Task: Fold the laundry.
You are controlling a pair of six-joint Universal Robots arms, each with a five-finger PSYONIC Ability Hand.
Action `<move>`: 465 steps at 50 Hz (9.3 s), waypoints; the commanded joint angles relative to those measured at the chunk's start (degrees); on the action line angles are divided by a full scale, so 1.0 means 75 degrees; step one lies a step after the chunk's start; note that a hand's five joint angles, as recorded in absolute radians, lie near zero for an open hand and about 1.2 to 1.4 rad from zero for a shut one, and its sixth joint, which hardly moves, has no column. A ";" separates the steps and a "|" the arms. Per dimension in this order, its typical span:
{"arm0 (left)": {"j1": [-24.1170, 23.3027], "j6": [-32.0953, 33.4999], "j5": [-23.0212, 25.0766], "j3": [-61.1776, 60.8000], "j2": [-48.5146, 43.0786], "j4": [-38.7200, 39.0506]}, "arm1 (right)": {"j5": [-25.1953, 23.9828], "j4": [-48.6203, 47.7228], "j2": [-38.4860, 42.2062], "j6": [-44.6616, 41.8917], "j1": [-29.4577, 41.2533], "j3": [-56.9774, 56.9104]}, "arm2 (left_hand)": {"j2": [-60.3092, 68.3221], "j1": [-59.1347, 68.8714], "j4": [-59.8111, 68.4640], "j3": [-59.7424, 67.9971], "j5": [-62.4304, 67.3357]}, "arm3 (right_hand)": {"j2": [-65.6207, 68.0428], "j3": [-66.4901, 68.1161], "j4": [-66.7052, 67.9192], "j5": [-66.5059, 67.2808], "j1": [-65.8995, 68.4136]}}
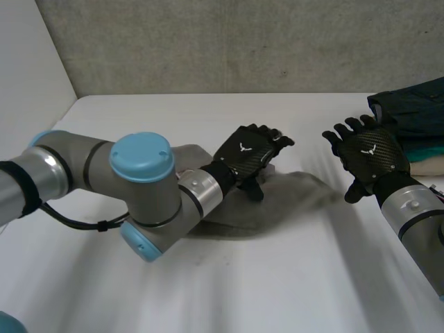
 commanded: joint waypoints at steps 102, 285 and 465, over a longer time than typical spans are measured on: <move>0.2543 0.2005 -0.2146 -0.3248 0.4773 -0.1029 | -0.0775 0.3742 -0.0049 -0.1376 -0.0376 -0.2567 | 0.8527 0.8887 0.8561 0.8486 0.8572 | 0.9072 0.9058 0.9050 0.8968 0.8897; 0.3985 0.3306 -0.1852 0.1917 0.1075 -0.2041 | 0.2331 0.4346 0.3441 -0.2032 0.0831 -0.8930 | 0.8527 0.8887 0.8561 0.8486 0.8572 | 0.9072 0.9058 0.9050 0.8968 0.8897; 0.2520 0.2263 -0.2861 -0.4338 0.4378 -0.0232 | 0.0549 -0.0568 0.3456 -0.0910 0.4758 -0.3296 | -0.0806 -0.0446 -0.0772 -0.0848 -0.0762 | -0.0262 -0.0276 -0.0284 -0.0366 -0.0436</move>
